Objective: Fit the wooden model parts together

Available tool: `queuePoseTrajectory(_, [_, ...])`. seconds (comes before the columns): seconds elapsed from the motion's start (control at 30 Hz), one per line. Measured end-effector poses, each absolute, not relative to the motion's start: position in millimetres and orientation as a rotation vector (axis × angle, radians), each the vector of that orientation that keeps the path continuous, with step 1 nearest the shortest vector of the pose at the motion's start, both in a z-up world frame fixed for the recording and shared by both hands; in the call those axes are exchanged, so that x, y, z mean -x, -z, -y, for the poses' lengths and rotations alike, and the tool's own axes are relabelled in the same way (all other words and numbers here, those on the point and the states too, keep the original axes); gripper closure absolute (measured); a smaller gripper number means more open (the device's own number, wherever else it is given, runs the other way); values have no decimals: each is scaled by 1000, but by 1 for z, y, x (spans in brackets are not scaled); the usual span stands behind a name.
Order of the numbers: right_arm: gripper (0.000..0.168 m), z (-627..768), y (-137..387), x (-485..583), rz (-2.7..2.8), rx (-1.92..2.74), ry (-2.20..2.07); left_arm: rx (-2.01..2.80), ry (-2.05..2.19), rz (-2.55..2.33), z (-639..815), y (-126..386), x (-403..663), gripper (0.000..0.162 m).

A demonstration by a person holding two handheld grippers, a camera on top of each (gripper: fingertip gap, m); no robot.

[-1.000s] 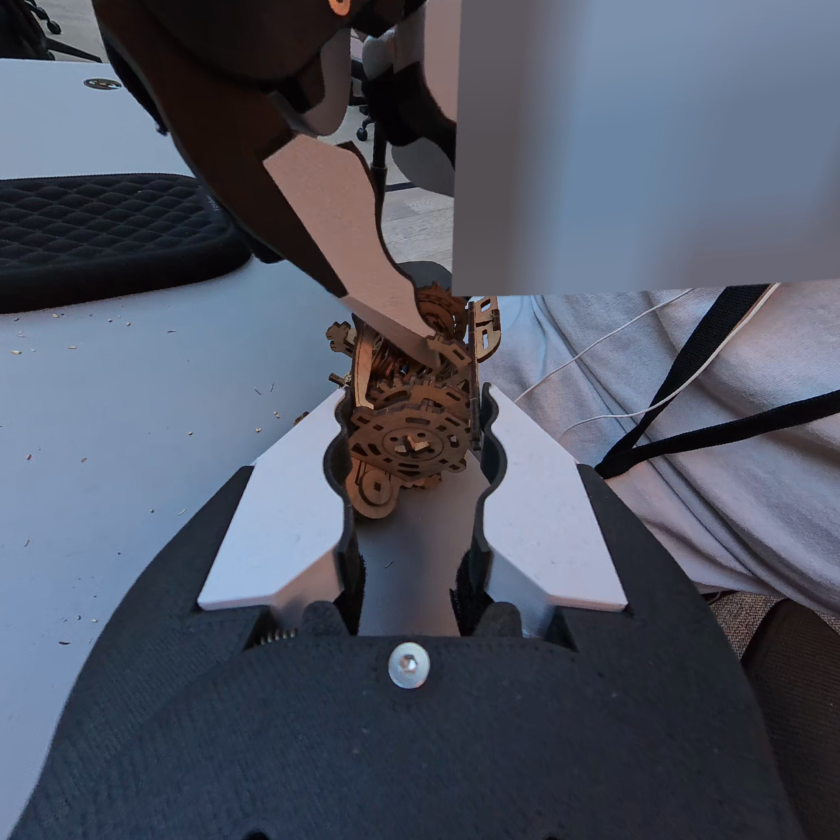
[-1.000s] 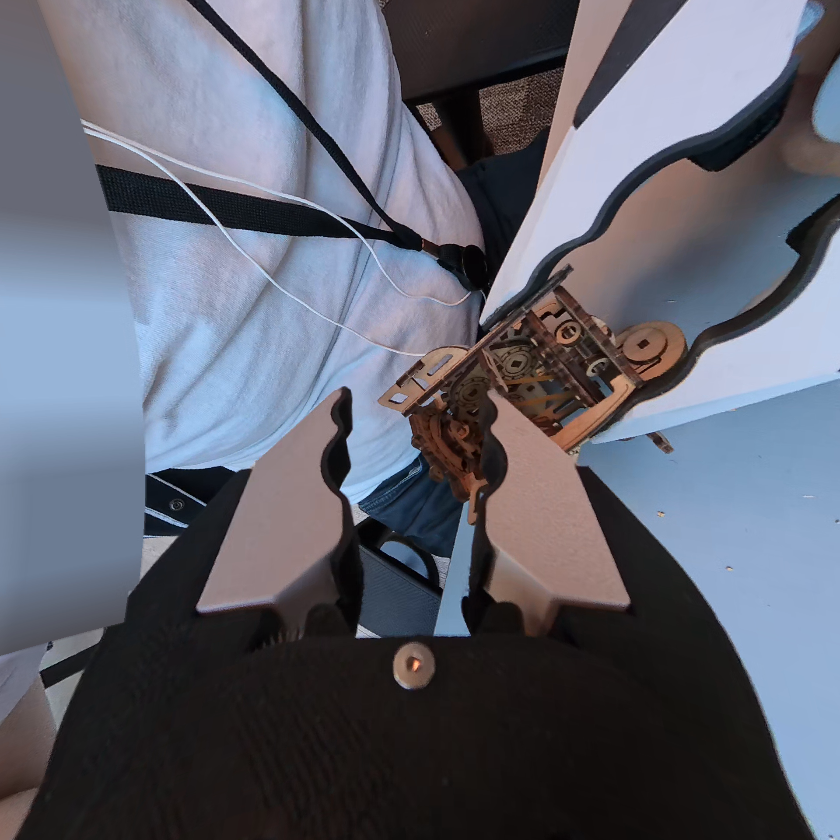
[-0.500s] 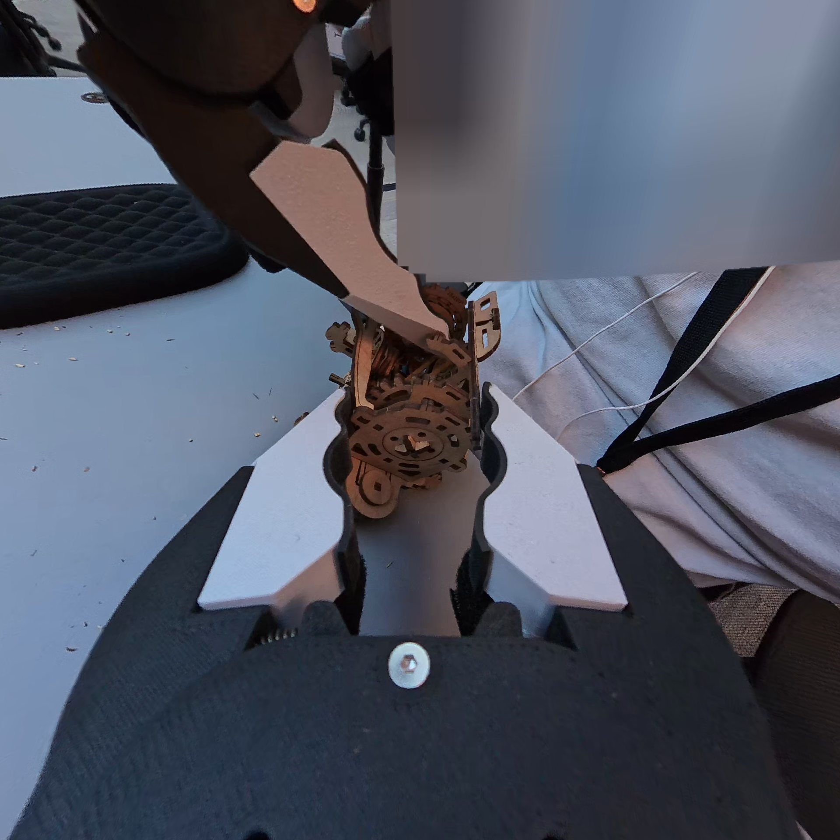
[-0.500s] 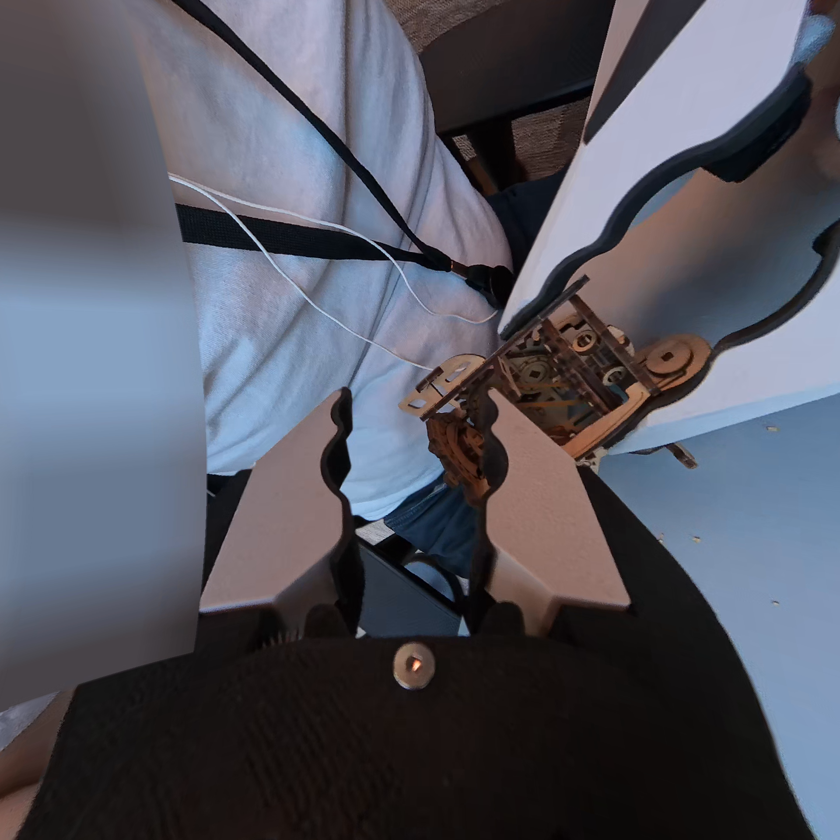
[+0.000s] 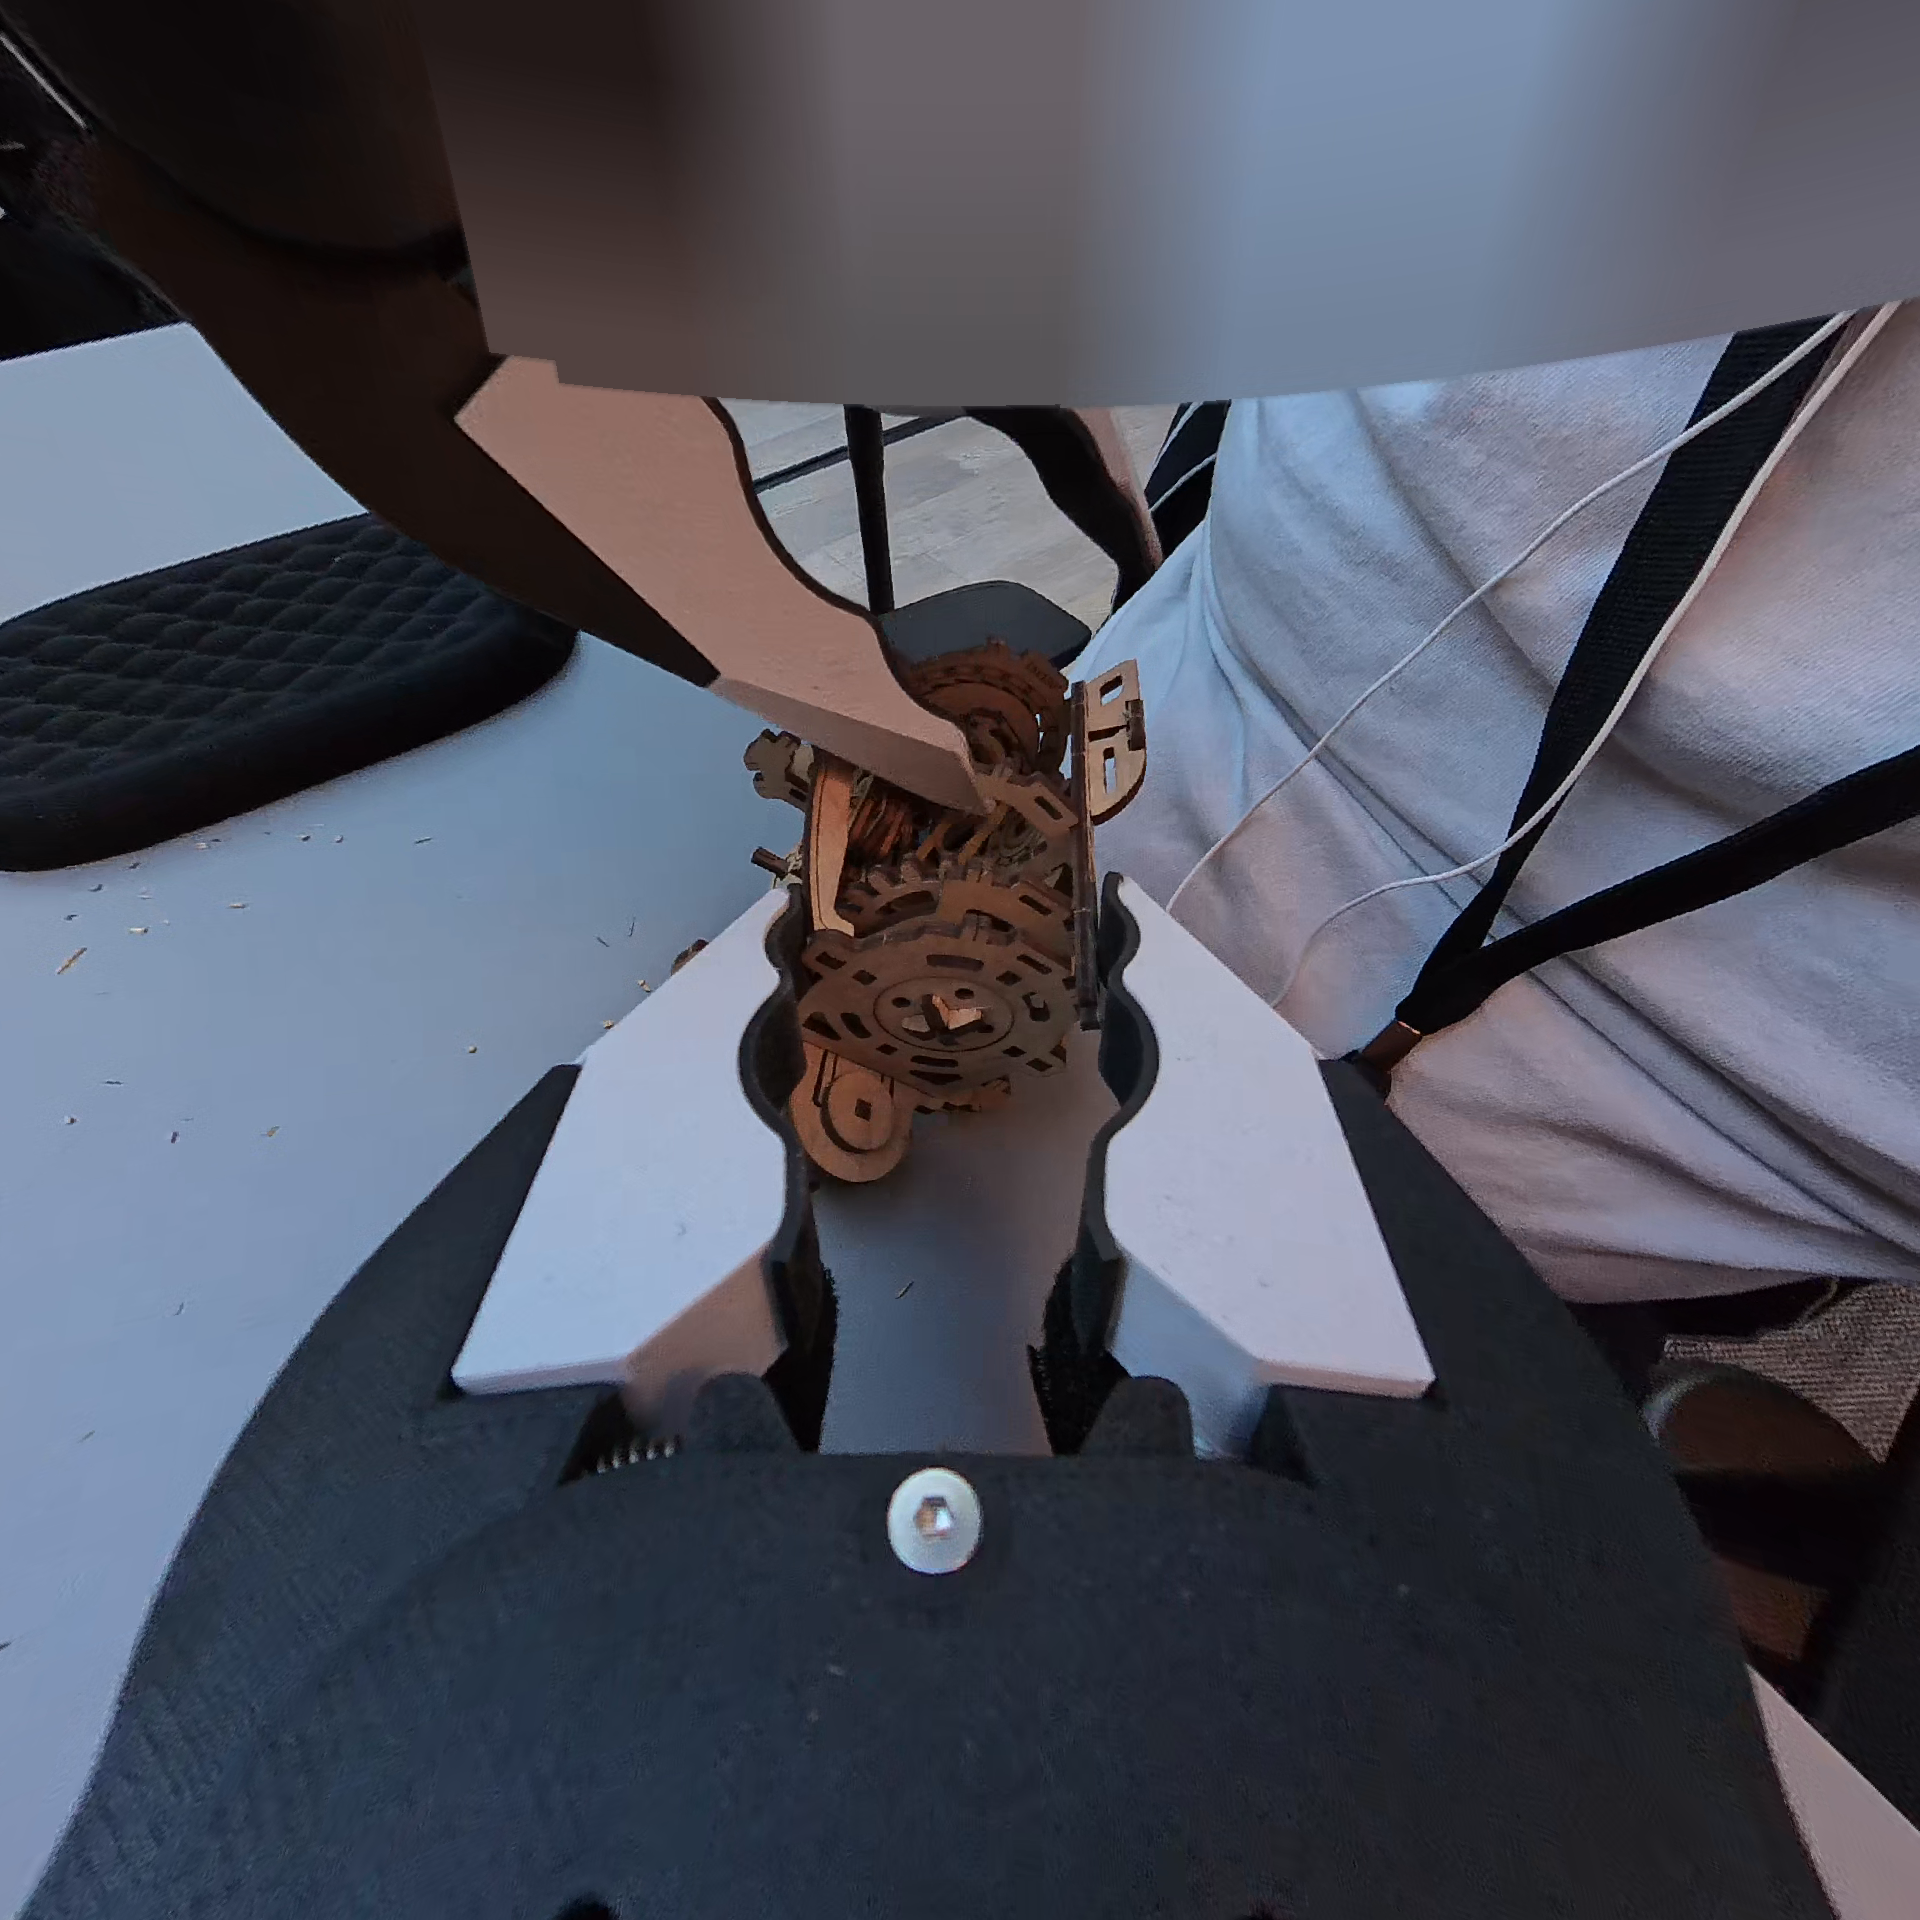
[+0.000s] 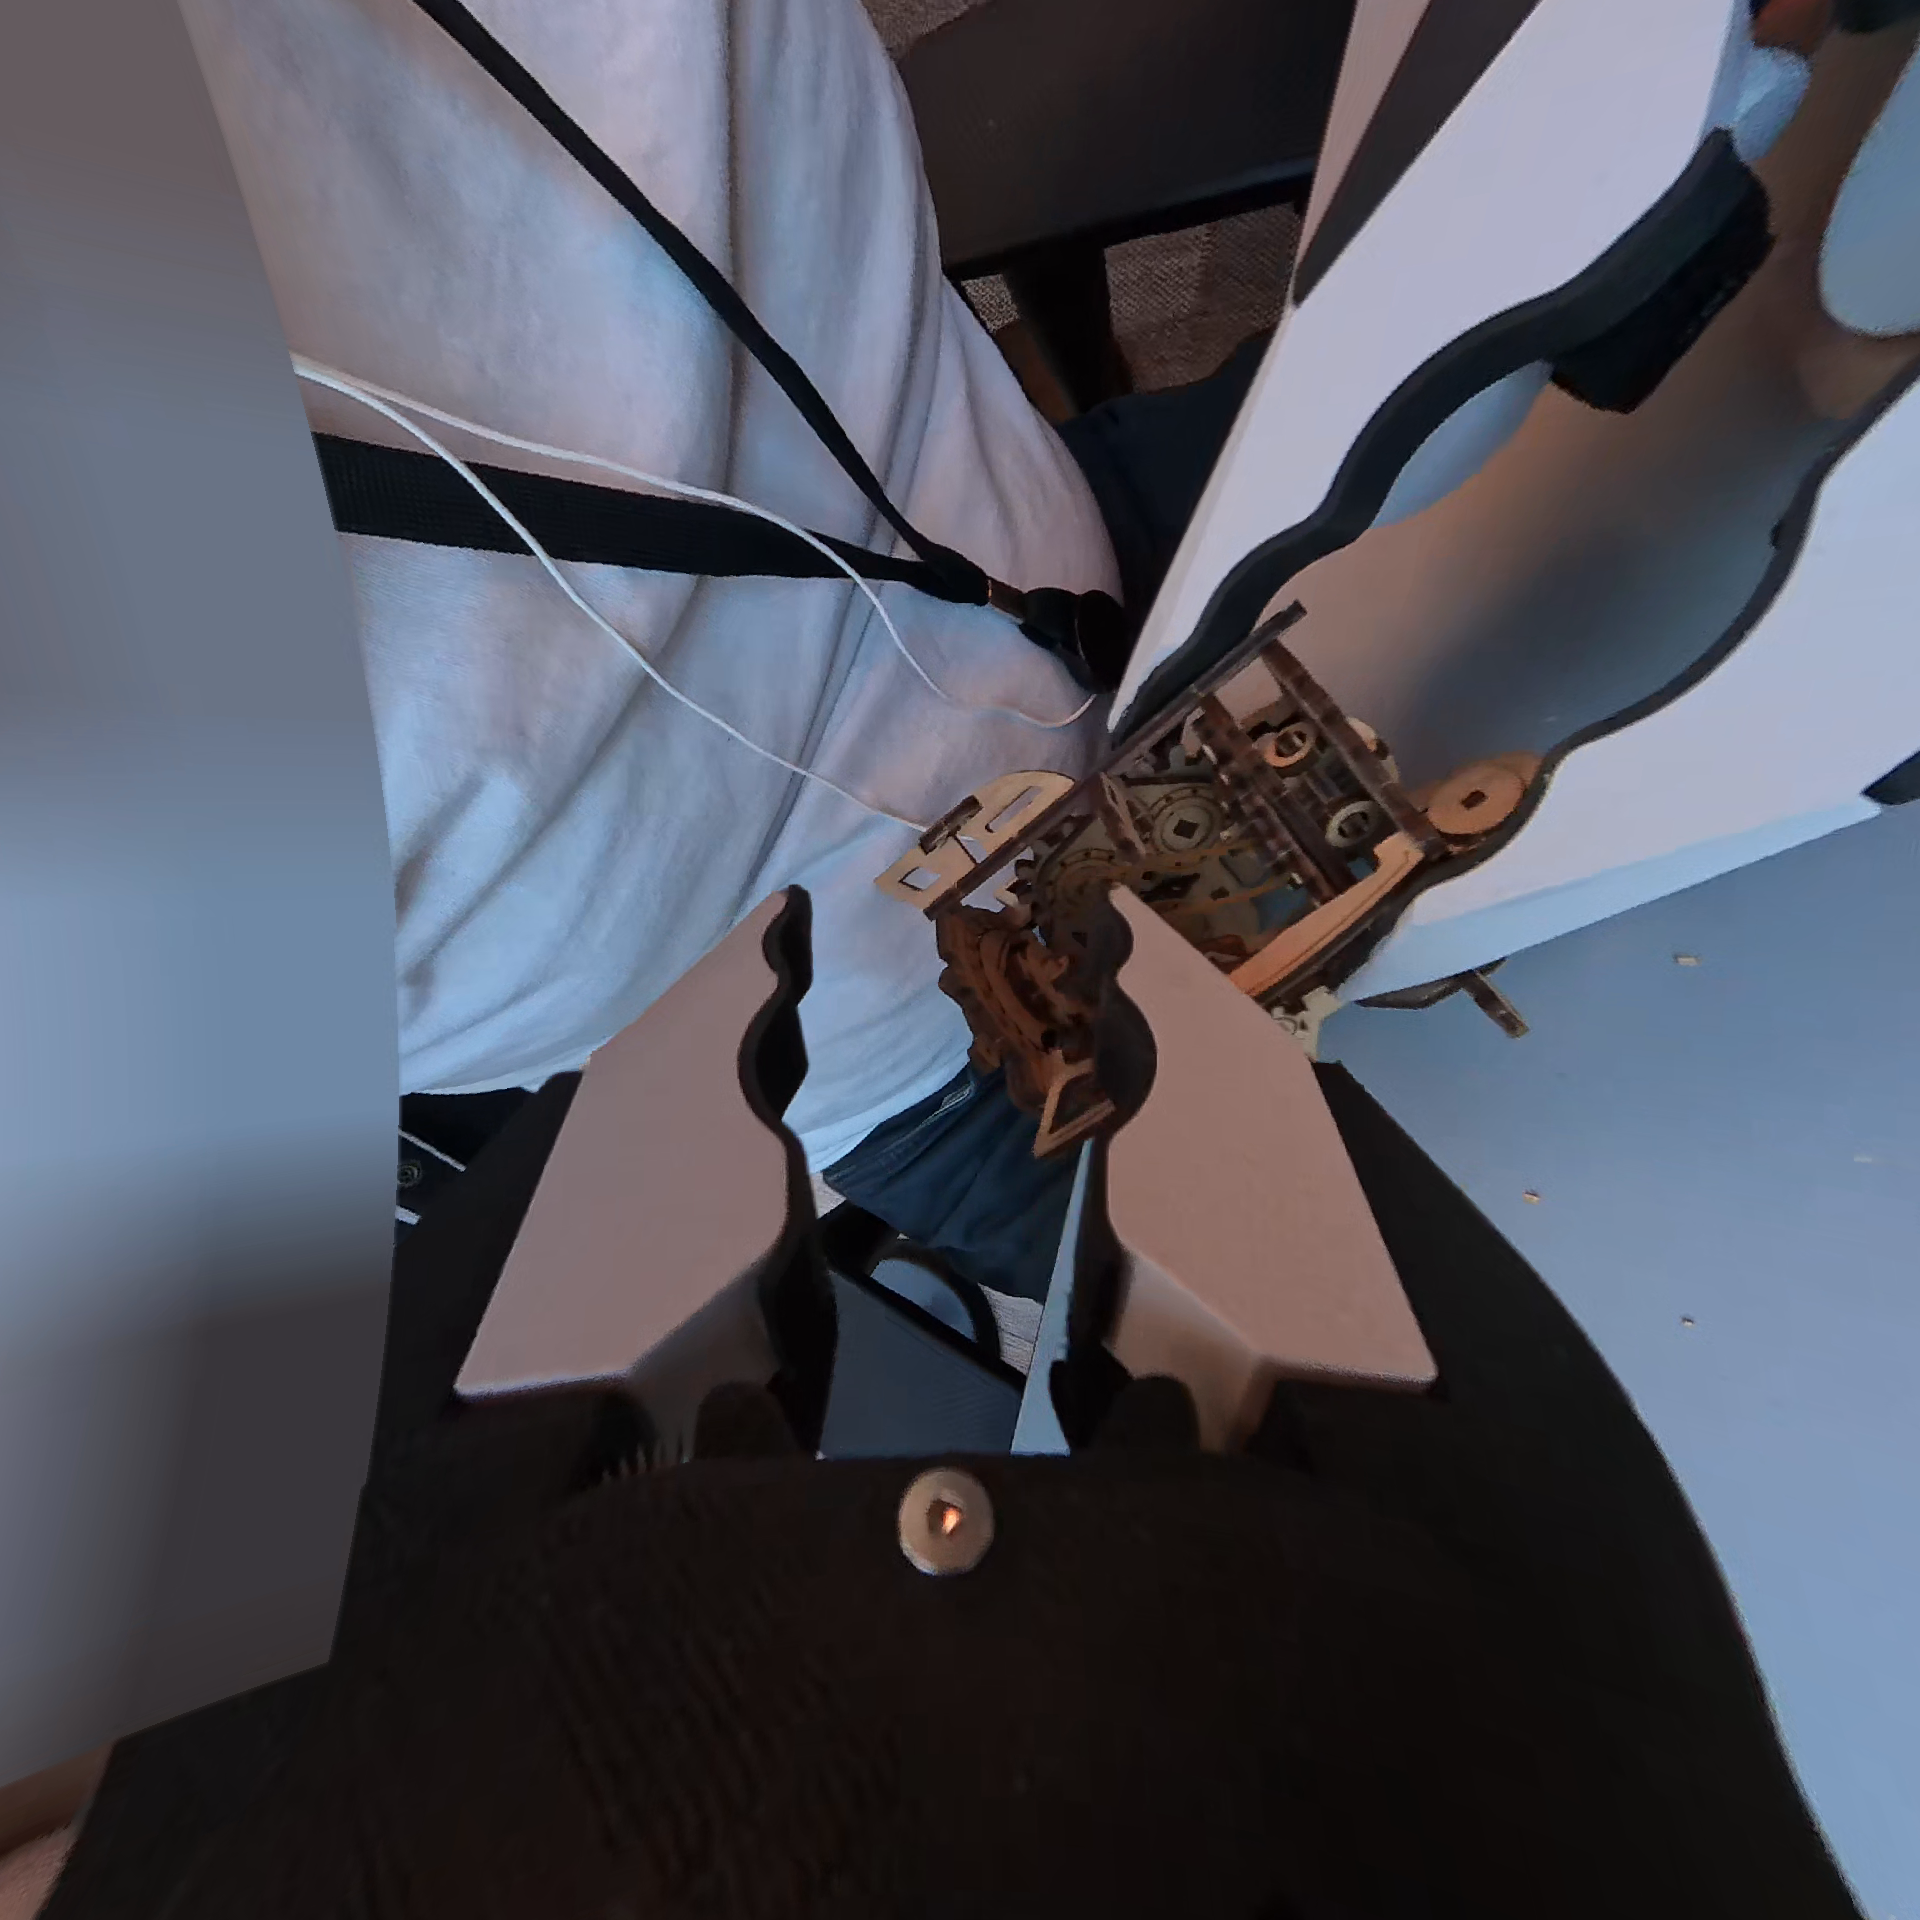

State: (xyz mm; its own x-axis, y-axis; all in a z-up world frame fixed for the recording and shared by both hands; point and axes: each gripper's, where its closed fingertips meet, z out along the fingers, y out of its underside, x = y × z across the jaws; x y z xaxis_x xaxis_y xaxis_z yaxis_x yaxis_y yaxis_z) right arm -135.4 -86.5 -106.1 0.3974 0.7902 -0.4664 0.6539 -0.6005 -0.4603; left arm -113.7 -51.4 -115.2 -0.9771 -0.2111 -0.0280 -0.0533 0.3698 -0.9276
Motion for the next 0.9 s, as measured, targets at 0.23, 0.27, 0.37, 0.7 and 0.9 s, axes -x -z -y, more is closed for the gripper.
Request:
queuePoseTrajectory(0.23, [106,80,111,133,1268,2431,-797,286,1681,-2480,50,115,111,108])
queuePoseTrajectory(0.27, [103,79,111,133,1257,2429,-763,294,1682,-2479,49,115,110,108])
queuePoseTrajectory(0.37, [96,75,109,132,1187,2420,-687,313,1685,-2479,49,115,109,108])
queuePoseTrajectory(0.7, [71,59,101,132,937,2386,-456,388,1687,-2466,46,115,103,108])
queuePoseTrajectory(0.9, [61,56,104,137,818,2441,-486,434,1689,-2459,45,115,100,108])
